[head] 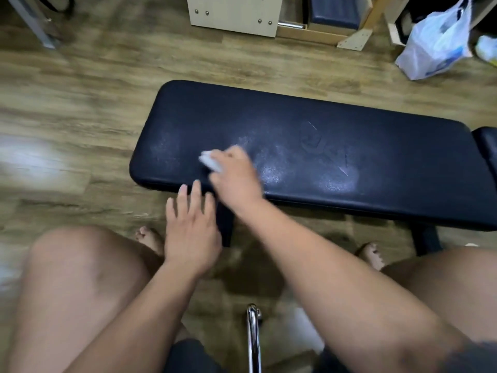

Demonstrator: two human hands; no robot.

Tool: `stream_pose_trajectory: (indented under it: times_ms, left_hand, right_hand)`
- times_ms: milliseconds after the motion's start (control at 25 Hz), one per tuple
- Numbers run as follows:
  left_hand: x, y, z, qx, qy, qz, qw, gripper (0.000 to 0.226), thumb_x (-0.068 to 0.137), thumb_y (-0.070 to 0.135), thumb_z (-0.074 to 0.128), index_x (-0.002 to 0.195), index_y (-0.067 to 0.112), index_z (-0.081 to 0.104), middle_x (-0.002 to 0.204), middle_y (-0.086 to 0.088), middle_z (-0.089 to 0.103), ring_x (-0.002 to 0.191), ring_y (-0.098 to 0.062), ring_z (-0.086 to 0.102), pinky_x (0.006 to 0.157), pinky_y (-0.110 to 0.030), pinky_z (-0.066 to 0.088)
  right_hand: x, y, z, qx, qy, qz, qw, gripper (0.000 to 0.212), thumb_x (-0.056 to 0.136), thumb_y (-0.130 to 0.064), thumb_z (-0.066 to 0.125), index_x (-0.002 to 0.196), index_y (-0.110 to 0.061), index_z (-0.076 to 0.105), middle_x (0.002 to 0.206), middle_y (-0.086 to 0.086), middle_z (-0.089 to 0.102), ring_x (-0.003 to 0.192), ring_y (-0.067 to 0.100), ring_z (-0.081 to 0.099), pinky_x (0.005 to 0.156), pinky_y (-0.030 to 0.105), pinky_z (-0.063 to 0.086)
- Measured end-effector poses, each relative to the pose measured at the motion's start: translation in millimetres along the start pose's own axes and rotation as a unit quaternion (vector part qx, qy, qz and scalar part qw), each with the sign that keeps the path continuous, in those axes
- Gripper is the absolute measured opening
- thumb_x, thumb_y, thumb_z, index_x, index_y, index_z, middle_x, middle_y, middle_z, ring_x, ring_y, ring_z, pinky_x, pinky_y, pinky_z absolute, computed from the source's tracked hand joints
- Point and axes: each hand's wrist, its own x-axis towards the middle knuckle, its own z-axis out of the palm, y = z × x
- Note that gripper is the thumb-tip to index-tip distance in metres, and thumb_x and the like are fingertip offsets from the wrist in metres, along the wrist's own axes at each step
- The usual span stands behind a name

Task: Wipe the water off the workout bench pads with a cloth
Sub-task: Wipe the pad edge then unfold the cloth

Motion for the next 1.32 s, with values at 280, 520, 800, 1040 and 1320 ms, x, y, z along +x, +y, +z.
stream_pose_trajectory:
  times_ms: [280,520,800,1040,1320]
  left_hand:
    - [28,49,-1,-0.007,0.024,0.04,0.999,0.07,0.076,0.029,0.067,0.14,0.013,0.044,0.151,-0.018,0.038,0.139,-0.04,0.033,0.111,-0.058,0.03]
    - [24,25,7,-0.071,0.099,0.051,0.991,0.064,0.071,0.017,0.066,0.133,0.008,0.051,0.14,-0.021,0.048,0.131,-0.042,0.042,0.109,-0.056,0.034]
    - [24,-16,-13,-0.137,0.209,-0.027,0.968,0.057,0.072,0.016,0.048,0.127,0.004,0.052,0.129,-0.023,0.052,0.117,-0.044,0.048,0.1,-0.055,0.04]
    - [28,76,0,-0.061,0.111,0.151,0.98,0.084,0.062,0.012,0.069,0.143,0.01,0.045,0.15,-0.019,0.039,0.136,-0.045,0.034,0.109,-0.061,0.032]
    - [21,151,16,-0.017,0.037,0.187,0.982,0.092,0.063,0.021,0.073,0.148,0.022,0.037,0.158,-0.012,0.029,0.144,-0.043,0.025,0.109,-0.068,0.026]
  right_hand:
    - [-147,350,-229,-0.193,0.193,0.384,0.882,0.044,0.081,-0.047,0.052,0.116,-0.022,0.061,0.085,0.015,0.067,0.079,0.04,0.065,0.065,0.04,0.051]
    - [-93,210,-109,-0.199,0.254,0.305,0.896,0.035,0.078,-0.017,0.047,0.107,-0.013,0.066,0.094,0.019,0.065,0.086,0.042,0.059,0.07,0.04,0.048]
    - [-39,-16,10,-0.025,-0.031,0.01,0.999,0.027,0.093,-0.023,0.051,0.118,-0.02,0.06,0.107,0.012,0.048,0.099,0.033,0.05,0.083,0.042,0.047]
    - [-92,176,-129,-0.067,0.164,0.086,0.98,0.041,0.077,-0.01,0.065,0.115,-0.024,0.069,0.099,0.012,0.059,0.082,0.033,0.061,0.075,0.033,0.05]
    - [-175,389,-323,-0.101,0.217,0.454,0.858,0.036,0.088,-0.034,0.057,0.112,-0.008,0.065,0.11,0.024,0.066,0.111,0.042,0.055,0.094,0.04,0.045]
